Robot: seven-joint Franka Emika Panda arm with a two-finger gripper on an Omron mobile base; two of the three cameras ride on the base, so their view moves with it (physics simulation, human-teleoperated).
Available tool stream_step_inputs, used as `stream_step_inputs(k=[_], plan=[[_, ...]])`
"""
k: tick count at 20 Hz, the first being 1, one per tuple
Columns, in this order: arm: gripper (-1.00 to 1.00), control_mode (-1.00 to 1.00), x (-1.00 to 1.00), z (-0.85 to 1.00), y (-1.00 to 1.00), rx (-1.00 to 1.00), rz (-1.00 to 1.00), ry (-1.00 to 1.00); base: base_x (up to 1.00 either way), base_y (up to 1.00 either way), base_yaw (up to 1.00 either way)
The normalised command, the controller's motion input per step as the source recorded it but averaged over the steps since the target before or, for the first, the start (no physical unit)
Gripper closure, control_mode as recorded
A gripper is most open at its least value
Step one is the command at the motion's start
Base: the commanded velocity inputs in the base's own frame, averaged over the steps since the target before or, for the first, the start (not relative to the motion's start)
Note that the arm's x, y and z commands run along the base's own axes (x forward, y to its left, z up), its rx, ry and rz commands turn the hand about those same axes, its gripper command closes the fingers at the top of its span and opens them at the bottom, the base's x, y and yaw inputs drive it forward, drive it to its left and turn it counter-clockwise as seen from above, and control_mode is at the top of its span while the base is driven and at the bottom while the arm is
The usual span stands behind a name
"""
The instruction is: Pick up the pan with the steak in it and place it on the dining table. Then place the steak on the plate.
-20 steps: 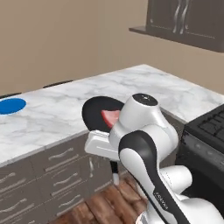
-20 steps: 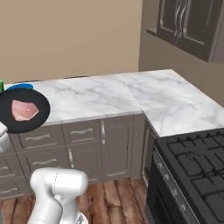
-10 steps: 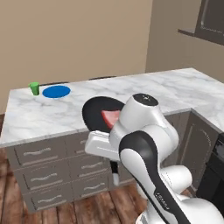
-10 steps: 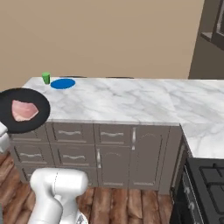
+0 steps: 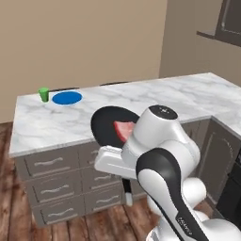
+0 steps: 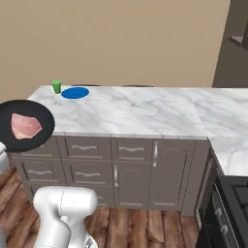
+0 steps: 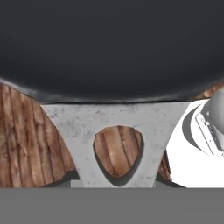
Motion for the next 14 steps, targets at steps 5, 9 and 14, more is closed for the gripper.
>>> stream_step_inputs(k=[5, 9, 14], plan=[[1.0, 1.0, 0.0, 0.0, 0.0, 0.0, 0.0, 0.0, 0.21, 0.97, 0.0], [1.0, 1.0, 0.0, 0.0, 0.0, 0.0, 0.0, 0.0, 0.2, 1.0, 0.0], [1.0, 1.0, 0.0, 0.0, 0.0, 0.0, 0.0, 0.0, 0.16, 1.0, 0.0]])
